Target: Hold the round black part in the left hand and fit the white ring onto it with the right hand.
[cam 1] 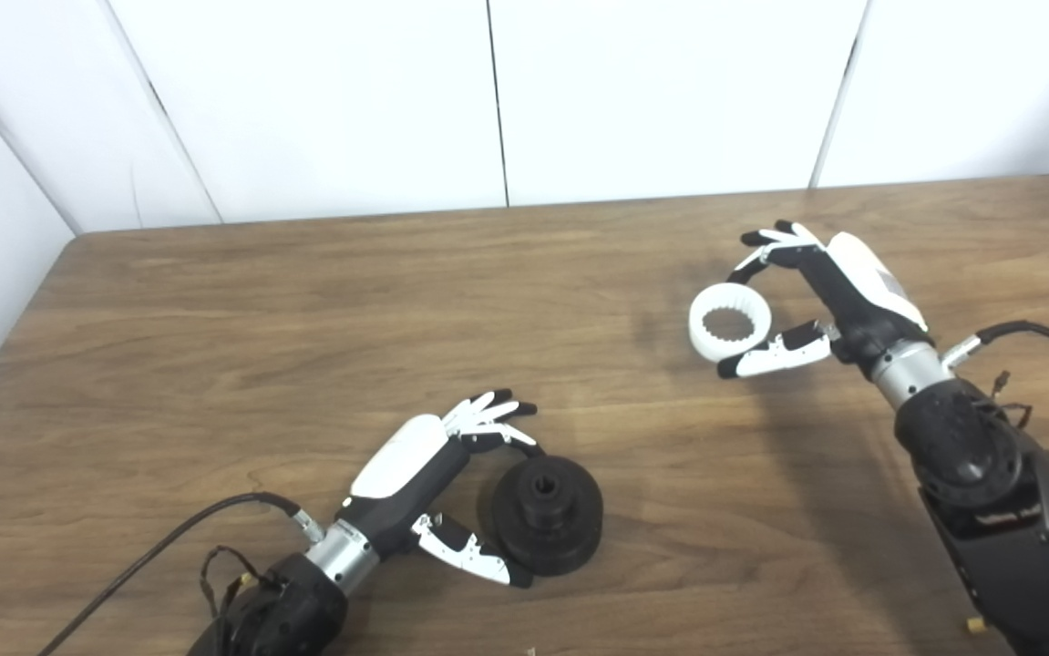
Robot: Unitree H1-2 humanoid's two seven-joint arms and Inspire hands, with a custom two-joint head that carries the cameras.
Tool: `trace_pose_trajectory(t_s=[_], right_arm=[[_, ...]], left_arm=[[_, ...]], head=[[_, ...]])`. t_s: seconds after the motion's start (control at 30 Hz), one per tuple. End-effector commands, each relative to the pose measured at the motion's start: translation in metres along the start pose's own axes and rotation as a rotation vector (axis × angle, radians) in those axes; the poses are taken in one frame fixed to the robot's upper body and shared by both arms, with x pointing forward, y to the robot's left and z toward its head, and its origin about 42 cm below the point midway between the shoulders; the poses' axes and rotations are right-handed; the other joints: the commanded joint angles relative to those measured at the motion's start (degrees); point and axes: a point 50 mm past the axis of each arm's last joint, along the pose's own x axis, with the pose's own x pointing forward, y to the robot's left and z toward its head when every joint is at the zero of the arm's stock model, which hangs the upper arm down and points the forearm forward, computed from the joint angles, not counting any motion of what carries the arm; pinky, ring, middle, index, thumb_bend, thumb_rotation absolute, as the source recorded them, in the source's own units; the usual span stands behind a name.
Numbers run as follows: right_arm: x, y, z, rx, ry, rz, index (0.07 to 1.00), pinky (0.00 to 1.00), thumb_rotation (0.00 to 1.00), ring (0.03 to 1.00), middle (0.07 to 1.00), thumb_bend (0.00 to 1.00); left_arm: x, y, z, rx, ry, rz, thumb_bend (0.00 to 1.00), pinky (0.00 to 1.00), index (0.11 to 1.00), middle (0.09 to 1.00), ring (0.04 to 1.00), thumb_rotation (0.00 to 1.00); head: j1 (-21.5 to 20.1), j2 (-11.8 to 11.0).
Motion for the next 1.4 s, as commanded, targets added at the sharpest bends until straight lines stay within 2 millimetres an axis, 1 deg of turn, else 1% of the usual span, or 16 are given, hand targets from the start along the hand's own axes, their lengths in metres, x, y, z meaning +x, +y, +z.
trace_pose_trajectory(t_s=[0.0,0.17,0.4,0.67,0.9,1.13,1.37], right_arm=[[0.002,-0.012,0.024,0.001,-0.071,-0.019,0.49,0.88,0.16,0.982,0.872,0.52],[-0.01,-0.003,0.042,0.045,-0.115,0.04,0.49,0.89,0.15,0.992,0.877,0.52],[-0.024,0.007,0.056,0.068,-0.159,0.085,0.49,0.87,0.16,0.988,0.882,0.52],[-0.04,0.021,0.07,0.102,-0.204,0.12,0.491,0.88,0.16,0.995,0.886,0.52],[-0.048,0.026,0.081,0.111,-0.245,0.135,0.491,0.85,0.16,0.992,0.886,0.52],[-0.054,0.029,0.089,0.147,-0.257,0.148,0.491,0.87,0.16,1.0,0.892,0.52],[-0.054,0.036,0.095,0.139,-0.275,0.186,0.491,0.87,0.16,1.0,0.889,0.52]], left_arm=[[-0.001,-0.014,-0.004,0.034,0.022,-0.081,0.94,1.0,0.632,0.924,0.992,0.18],[0.002,-0.015,-0.001,0.031,0.02,-0.08,0.95,1.0,0.63,0.922,0.991,0.17],[0.004,-0.015,0.002,0.04,0.028,-0.081,0.95,1.0,0.633,0.921,0.992,0.17],[0.005,-0.016,0.002,0.04,0.028,-0.071,0.94,1.0,0.632,0.919,0.989,0.17],[0.007,-0.017,0.003,0.045,0.027,-0.062,0.94,1.0,0.631,0.916,0.988,0.18],[0.008,-0.02,0.004,0.045,0.025,-0.057,0.94,1.0,0.629,0.911,0.983,0.17],[0.011,-0.021,0.005,0.04,0.03,-0.062,0.94,1.0,0.635,0.916,0.99,0.17]], head=[[-0.09,0.02],[0.56,0.24],[1.43,0.47],[2.01,0.68],[2.71,0.85],[3.47,1.2],[3.64,1.35]])
